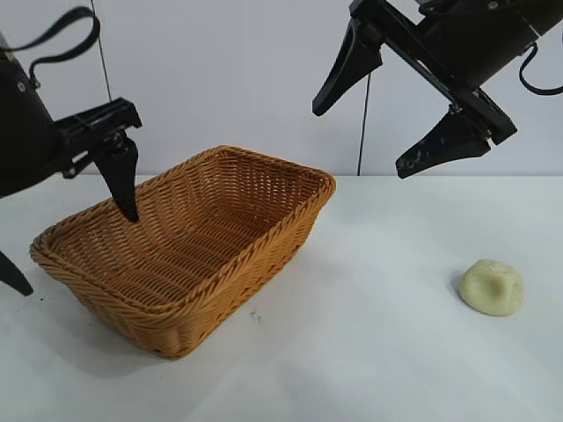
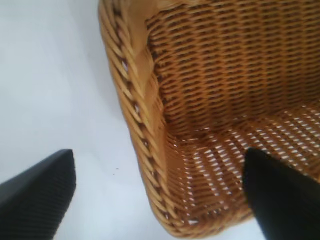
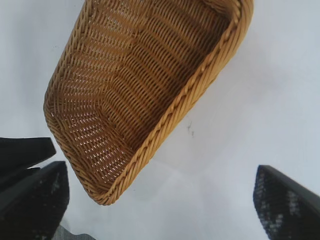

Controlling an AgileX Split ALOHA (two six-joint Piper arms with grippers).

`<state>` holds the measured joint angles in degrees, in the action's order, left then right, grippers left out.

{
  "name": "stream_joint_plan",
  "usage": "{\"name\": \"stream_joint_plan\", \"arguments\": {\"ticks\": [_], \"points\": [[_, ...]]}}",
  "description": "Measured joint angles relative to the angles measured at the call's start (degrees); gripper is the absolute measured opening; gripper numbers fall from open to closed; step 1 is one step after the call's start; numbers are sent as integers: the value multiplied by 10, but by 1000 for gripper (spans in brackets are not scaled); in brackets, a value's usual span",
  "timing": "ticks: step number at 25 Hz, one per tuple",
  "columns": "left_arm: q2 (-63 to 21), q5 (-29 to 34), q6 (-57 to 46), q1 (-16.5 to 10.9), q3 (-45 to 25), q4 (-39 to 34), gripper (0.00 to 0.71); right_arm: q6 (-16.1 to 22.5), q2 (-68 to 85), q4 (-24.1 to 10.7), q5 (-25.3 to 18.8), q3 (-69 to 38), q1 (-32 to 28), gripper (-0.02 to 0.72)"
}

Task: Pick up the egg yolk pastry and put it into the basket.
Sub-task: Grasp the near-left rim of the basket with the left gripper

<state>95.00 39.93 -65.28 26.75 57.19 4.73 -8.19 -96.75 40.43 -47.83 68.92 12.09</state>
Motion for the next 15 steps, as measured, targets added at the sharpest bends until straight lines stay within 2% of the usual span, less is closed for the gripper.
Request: {"name": "stream_joint_plan", "arguments": {"ticks": [8,15], "points": [[97,-75,0,-2,0,13,665,0,0,0,0,0,0,694],[114,-87,16,-43,0,25,665,0,0,1,-5,0,0,694]]}}
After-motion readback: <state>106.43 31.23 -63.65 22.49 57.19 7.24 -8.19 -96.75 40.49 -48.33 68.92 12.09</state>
